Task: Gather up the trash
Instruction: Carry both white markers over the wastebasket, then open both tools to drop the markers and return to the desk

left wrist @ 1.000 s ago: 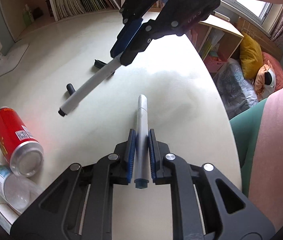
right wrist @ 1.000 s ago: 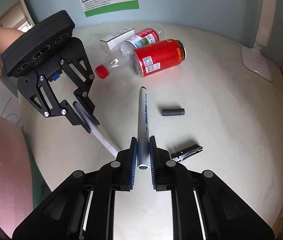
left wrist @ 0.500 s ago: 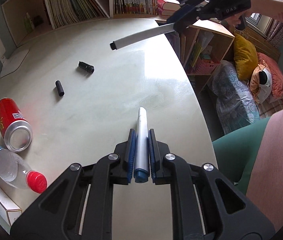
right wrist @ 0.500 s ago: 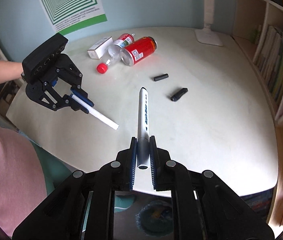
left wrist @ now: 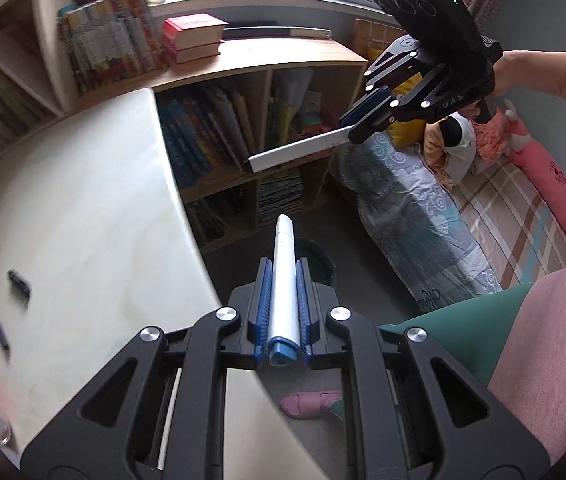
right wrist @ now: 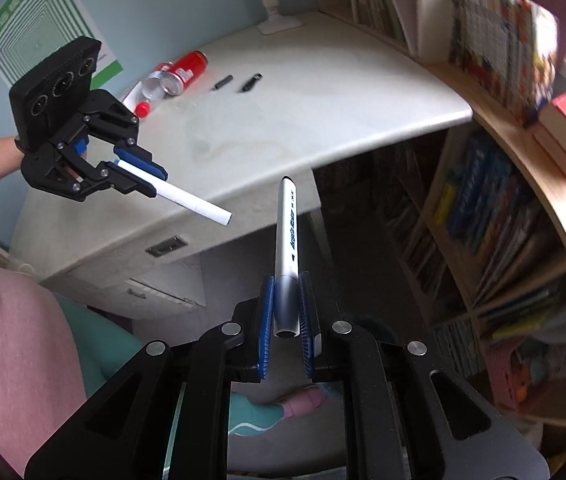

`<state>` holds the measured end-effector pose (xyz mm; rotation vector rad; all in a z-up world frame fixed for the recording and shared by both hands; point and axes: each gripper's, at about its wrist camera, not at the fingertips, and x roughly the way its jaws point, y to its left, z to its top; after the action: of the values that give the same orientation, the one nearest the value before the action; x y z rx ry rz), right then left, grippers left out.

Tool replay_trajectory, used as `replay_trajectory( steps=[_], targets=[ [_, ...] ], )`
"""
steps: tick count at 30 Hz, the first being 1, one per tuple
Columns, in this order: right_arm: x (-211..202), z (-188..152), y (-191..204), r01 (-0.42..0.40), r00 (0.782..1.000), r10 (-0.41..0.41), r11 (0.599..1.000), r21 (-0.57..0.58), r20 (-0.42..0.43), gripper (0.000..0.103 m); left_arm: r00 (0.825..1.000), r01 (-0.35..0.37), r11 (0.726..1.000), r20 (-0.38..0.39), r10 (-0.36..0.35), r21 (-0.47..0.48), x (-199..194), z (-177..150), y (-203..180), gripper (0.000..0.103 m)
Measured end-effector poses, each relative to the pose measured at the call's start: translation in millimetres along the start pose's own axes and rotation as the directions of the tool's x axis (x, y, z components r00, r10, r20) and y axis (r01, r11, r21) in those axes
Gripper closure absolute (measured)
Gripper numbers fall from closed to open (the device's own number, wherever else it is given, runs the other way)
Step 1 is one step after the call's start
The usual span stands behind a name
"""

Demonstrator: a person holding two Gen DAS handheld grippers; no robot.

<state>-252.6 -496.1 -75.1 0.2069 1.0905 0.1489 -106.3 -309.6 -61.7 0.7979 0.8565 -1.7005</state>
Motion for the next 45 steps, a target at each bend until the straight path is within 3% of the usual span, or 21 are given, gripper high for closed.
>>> replay_trajectory(
  steps=[5,9,15,20,21,22,23,25,30,35,39,42,45],
  targets=[
    [23.2,-71.4,-53.8,-0.002,0.997,0.011,0.993,0.115,-0.073,0.09,0.993,0.057,0.998,-0.104,-0.057,-0.012,93.7,30.3,-29.4,0.092],
    [70.7,-124.9,-105.3,-0.012,0.988,0.041,0.981,0.194,-0.148,0.09,0.975,0.089,0.994,-0.199,-0.099,-0.055,181.6,37.6,-42.1,0.092],
    [180.7,-190.3,-164.0,-0.032,0.967,0.101,0.959,0.28,-0.234,0.09,0.933,0.076,0.983,-0.336,-0.13,-0.168,324.0,12.0,-28.4,0.092],
    [261.9,-222.7,-198.2,-0.011,0.956,0.105,0.946,0.323,-0.275,0.087,0.878,0.014,0.981,-0.466,-0.104,-0.192,424.6,-21.0,-13.0,0.091],
    [270.0,-227.5,-202.1,-0.017,0.956,0.113,0.944,0.329,-0.272,0.086,0.868,0.004,0.981,-0.486,-0.099,-0.194,437.0,-27.2,-13.5,0.086],
    [278.3,-229.4,-205.8,-0.024,0.951,0.126,0.941,0.337,-0.283,0.085,0.861,0.002,0.981,-0.499,-0.1,-0.193,446.9,-31.2,-11.8,0.072],
    [285.2,-232.1,-209.5,-0.007,0.943,0.12,0.94,0.34,-0.311,0.075,0.853,-0.026,0.984,-0.517,-0.069,-0.174,452.0,-33.5,-11.3,0.051],
    [282.1,-232.4,-214.7,-0.01,0.947,0.119,0.94,0.342,-0.298,0.073,0.86,-0.041,0.989,-0.509,-0.039,-0.145,447.2,-30.6,-12.0,0.039],
    [241.1,-221.4,-220.7,-0.02,0.962,0.11,0.94,0.341,-0.248,0.07,0.887,-0.011,0.989,-0.458,-0.057,-0.146,396.0,-12.1,-14.1,0.037],
    [174.2,-183.3,-206.5,-0.081,0.978,0.131,0.956,0.283,-0.161,0.07,0.942,-0.01,0.983,-0.333,-0.053,-0.184,284.4,22.4,-31.0,0.037],
    [115.6,-118.8,-174.4,-0.171,0.979,0.185,0.975,0.143,-0.087,0.07,0.975,-0.065,0.971,-0.224,0.012,-0.232,177.6,39.3,-33.1,0.036],
    [80.1,-59.5,-146.4,-0.223,0.974,0.224,0.975,0.019,-0.026,0.065,0.976,-0.181,0.949,-0.163,0.142,-0.257,101.6,42.2,-16.9,0.032],
    [57.2,3.9,-114.2,-0.255,0.965,0.259,0.959,-0.124,0.025,0.062,0.951,-0.307,0.897,-0.138,0.277,-0.317,36.3,35.0,17.1,0.031]
  ],
)
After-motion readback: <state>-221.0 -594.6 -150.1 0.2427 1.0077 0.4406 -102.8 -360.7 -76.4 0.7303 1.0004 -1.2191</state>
